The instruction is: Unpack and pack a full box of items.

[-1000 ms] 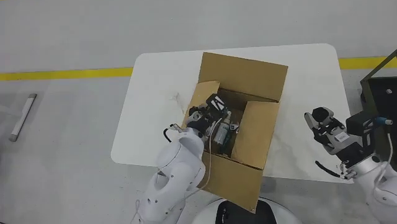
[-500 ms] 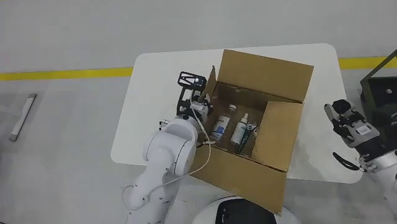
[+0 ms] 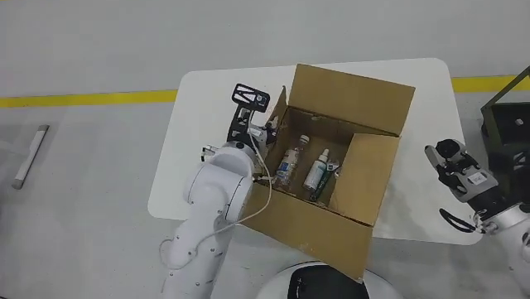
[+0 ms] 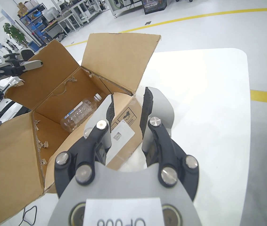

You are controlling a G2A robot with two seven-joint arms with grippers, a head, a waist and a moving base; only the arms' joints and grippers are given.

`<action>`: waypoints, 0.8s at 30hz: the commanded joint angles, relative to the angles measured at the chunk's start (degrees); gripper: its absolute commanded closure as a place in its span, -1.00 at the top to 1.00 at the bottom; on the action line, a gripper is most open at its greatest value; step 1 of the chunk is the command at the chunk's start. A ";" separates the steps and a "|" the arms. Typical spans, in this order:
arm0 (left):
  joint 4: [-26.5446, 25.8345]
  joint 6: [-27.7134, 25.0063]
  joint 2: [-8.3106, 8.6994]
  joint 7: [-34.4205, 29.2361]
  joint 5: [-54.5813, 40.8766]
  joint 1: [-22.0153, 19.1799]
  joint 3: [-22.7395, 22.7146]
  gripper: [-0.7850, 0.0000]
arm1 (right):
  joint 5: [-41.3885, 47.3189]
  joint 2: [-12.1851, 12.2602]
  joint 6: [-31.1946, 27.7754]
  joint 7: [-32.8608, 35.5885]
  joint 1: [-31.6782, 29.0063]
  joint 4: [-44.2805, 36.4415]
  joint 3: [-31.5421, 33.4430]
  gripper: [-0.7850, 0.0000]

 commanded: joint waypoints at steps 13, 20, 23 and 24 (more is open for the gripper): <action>3.19 -10.58 1.78 6.55 29.19 0.18 1.30 1.00 | 0.04 -0.60 3.05 -1.28 -1.42 2.01 -2.47 -0.31; 4.18 -13.45 2.64 9.67 41.52 2.18 1.35 1.00 | -1.16 -0.86 3.78 -2.07 -0.87 2.85 -4.41 -0.31; 4.42 -12.80 2.58 9.81 40.33 3.62 0.47 1.00 | -1.58 -0.92 3.82 -1.92 -0.71 2.98 -4.96 -0.38; 4.75 -13.47 2.66 9.73 41.68 3.74 0.46 1.00 | -1.74 -0.94 3.83 -1.85 -0.62 3.03 -5.08 -0.40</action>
